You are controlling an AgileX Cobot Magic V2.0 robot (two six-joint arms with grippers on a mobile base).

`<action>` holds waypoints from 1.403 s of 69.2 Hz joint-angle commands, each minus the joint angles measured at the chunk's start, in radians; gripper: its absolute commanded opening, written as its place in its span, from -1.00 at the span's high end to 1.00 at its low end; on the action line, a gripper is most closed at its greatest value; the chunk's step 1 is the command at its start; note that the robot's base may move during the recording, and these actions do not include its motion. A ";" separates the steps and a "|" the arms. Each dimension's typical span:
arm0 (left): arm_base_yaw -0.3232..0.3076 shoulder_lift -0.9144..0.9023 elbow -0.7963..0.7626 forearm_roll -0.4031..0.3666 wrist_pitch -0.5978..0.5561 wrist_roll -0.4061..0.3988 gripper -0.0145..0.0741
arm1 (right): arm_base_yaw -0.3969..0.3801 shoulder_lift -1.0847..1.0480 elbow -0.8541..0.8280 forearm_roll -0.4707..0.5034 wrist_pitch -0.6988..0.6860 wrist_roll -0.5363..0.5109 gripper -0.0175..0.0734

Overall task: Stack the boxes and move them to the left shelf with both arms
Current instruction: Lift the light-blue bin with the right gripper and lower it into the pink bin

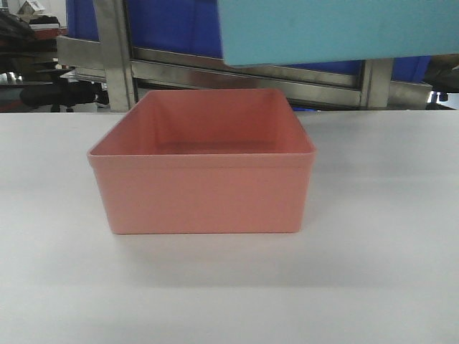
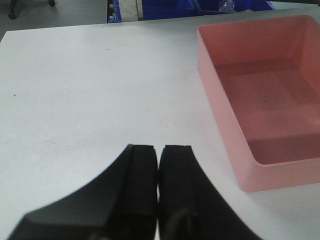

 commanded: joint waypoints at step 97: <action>0.001 -0.008 -0.027 -0.008 -0.076 0.000 0.69 | 0.234 0.236 -0.042 0.005 -0.358 0.256 0.49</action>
